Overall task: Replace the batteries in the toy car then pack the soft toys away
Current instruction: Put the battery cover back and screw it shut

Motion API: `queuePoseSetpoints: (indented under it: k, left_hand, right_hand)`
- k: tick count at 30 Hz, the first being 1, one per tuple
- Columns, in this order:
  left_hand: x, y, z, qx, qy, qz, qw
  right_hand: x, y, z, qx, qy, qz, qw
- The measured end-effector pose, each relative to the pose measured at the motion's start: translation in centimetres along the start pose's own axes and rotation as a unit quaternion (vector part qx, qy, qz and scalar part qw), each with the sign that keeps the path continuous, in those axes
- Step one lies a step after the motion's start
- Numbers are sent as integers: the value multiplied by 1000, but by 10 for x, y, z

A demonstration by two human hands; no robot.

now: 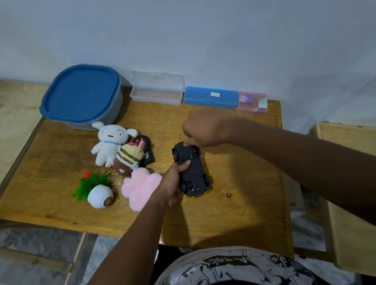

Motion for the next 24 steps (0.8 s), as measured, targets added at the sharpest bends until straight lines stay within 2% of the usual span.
queuePoseSetpoints:
  k: [3,10,13,18,24]
  left_hand:
    - [0,0,-1,-7,6,-1,1000]
    - [1,1,-3,-6,12,2,1000]
    - [-1,0,-2,-11,12,0,1000]
    - [0,0,-1,-16,8,-1,1000]
    - [0,-1,0,-16,5,-6,1000]
  right_hand:
    - [0,-2,-3,-29,17,21,999]
    - [1,-8,-10,73,28,-27,997]
    - [4,0,-3,38,-5,0,999]
    - [2,0,-6,-58,14,7,998]
    - [3,-9,-10,56,26,-49,997]
Point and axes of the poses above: each hand's wrist, its own x-axis towards the middle knuckle, its own y-axis out of the back of the hand, z = x × y, the point moved 10 cm from there along x, towards the middle knuckle, and after that the axes turned 15 degrees about z, right-handed, at the moved point
